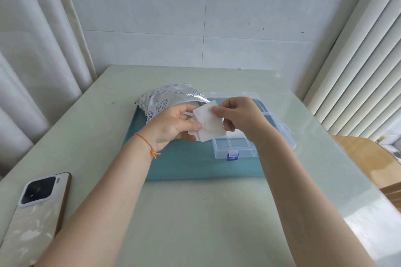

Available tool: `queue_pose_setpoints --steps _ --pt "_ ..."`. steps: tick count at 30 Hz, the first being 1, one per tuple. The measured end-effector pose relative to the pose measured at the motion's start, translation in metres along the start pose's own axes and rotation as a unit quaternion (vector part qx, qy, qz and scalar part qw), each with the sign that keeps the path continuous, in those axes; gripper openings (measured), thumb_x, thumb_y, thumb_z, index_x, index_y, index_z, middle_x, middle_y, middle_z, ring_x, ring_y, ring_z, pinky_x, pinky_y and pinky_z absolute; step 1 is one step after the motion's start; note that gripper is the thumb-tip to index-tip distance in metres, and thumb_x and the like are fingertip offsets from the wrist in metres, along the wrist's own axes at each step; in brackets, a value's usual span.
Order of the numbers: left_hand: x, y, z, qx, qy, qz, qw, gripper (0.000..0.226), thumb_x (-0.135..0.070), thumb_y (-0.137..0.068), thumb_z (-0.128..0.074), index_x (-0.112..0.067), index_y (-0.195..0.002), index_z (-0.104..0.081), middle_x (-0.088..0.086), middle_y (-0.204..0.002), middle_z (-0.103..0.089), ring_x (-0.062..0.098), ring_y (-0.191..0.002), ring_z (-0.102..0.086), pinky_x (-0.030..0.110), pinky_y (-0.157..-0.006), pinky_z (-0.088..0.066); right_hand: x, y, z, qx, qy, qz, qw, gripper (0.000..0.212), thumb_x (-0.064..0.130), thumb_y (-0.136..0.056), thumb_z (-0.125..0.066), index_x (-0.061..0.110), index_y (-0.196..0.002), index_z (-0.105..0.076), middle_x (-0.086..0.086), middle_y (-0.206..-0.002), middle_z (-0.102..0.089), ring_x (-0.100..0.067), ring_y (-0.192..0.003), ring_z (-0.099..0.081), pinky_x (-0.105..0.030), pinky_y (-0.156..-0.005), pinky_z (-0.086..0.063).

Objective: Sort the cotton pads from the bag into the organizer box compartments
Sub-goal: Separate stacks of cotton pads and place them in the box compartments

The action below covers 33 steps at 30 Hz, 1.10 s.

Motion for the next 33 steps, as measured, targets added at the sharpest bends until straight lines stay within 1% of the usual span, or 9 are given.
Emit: queue_pose_setpoints --steps 5,10,14,18,22,26,28,30,33 --pt "0.006 -0.002 -0.001 -0.009 -0.009 0.009 1.0 0.04 0.005 -0.086 -0.066 -0.011 -0.122 -0.062 0.004 -0.09 -0.071 0.016 -0.074 -0.067 0.026 -0.057 -0.055 -0.002 0.0 -0.001 -0.005 -0.003 -0.01 1.0 0.017 0.018 -0.092 -0.065 0.003 -0.089 -0.07 -0.008 -0.052 -0.06 -0.02 -0.045 -0.046 -0.033 -0.061 -0.041" --pt "0.008 -0.004 0.007 -0.043 -0.019 0.017 0.999 0.038 0.006 -0.086 -0.066 -0.006 -0.121 -0.061 0.012 -0.098 -0.069 0.017 -0.071 -0.067 0.025 -0.054 -0.055 0.003 0.0 0.012 -0.025 -0.021 0.008 0.999 0.013 0.012 -0.094 -0.062 0.011 -0.086 -0.073 0.003 -0.066 -0.069 -0.014 -0.043 -0.051 -0.024 -0.049 -0.042" --pt "0.009 -0.004 0.003 -0.029 0.004 0.028 0.999 0.029 0.004 -0.091 -0.059 -0.006 -0.117 -0.061 0.009 -0.084 -0.069 0.016 -0.063 -0.065 0.026 -0.055 -0.055 0.001 -0.001 0.013 -0.02 -0.046 0.003 0.999 0.007 0.007 -0.091 -0.064 0.005 -0.088 -0.07 -0.004 -0.074 -0.07 -0.015 -0.043 -0.052 -0.023 -0.046 -0.041" --pt "0.008 -0.005 -0.002 -0.033 0.08 0.033 0.996 0.013 -0.002 -0.095 -0.056 -0.01 -0.099 -0.065 -0.002 -0.071 -0.07 0.014 -0.062 -0.065 0.03 -0.058 -0.06 0.002 -0.001 0.011 -0.043 -0.014 -0.002 0.999 0.007 0.009 -0.089 -0.067 0.003 -0.092 -0.066 -0.002 -0.073 -0.073 -0.017 -0.038 -0.051 -0.022 -0.042 -0.041" --pt "0.007 -0.005 -0.002 -0.04 0.05 0.022 0.998 0.021 0.001 -0.092 -0.059 -0.01 -0.109 -0.065 0.006 -0.086 -0.071 0.013 -0.066 -0.068 0.025 -0.052 -0.055 0.005 -0.001 0.009 -0.037 0.025 0.002 0.999 0.004 0.008 -0.087 -0.067 0.006 -0.09 -0.066 -0.001 -0.074 -0.074 -0.016 -0.037 -0.049 -0.023 -0.043 -0.041" --pt "0.008 -0.004 0.004 -0.06 0.002 0.025 0.998 0.028 0.003 -0.092 -0.059 -0.008 -0.117 -0.063 0.013 -0.095 -0.069 0.018 -0.073 -0.067 0.024 -0.051 -0.054 0.008 0.0 0.028 -0.094 0.001 0.021 0.995 0.004 0.012 -0.089 -0.066 0.009 -0.089 -0.069 0.003 -0.068 -0.068 -0.012 -0.036 -0.042 -0.019 -0.043 -0.034" --pt "0.007 -0.003 0.004 -0.054 -0.016 0.02 0.998 0.029 0.004 -0.092 -0.058 -0.01 -0.117 -0.063 0.013 -0.099 -0.068 0.02 -0.075 -0.066 0.025 -0.052 -0.055 0.01 0.0 0.033 -0.072 -0.038 0.026 0.996 0.007 0.011 -0.089 -0.064 0.011 -0.083 -0.068 0.003 -0.063 -0.062 -0.015 -0.041 -0.041 -0.021 -0.046 -0.033" --pt "0.005 -0.003 0.001 -0.041 -0.021 0.015 0.999 0.028 0.005 -0.093 -0.056 -0.015 -0.11 -0.065 0.011 -0.099 -0.067 0.02 -0.074 -0.065 0.026 -0.052 -0.055 0.012 0.001 0.027 -0.011 -0.034 0.022 0.999 0.008 0.009 -0.089 -0.062 0.012 -0.081 -0.065 -0.001 -0.063 -0.056 -0.016 -0.047 -0.043 -0.025 -0.051 -0.035" --pt "0.002 -0.001 -0.004 -0.025 -0.035 0.01 0.999 0.032 0.004 -0.094 -0.052 -0.021 -0.102 -0.069 0.007 -0.093 -0.068 0.019 -0.074 -0.066 0.028 -0.054 -0.056 0.01 0.004 0.007 0.059 0.107 0.016 0.992 0.005 0.014 -0.089 -0.063 0.01 -0.088 -0.065 0.001 -0.072 -0.057 -0.013 -0.06 -0.049 -0.027 -0.06 -0.043"
Point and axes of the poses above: each hand's wrist, its own y-axis away from the middle knuckle, its own z-axis out of the back of the hand, x = y × z, the point moved 7 cm from there along -y, towards the middle knuckle
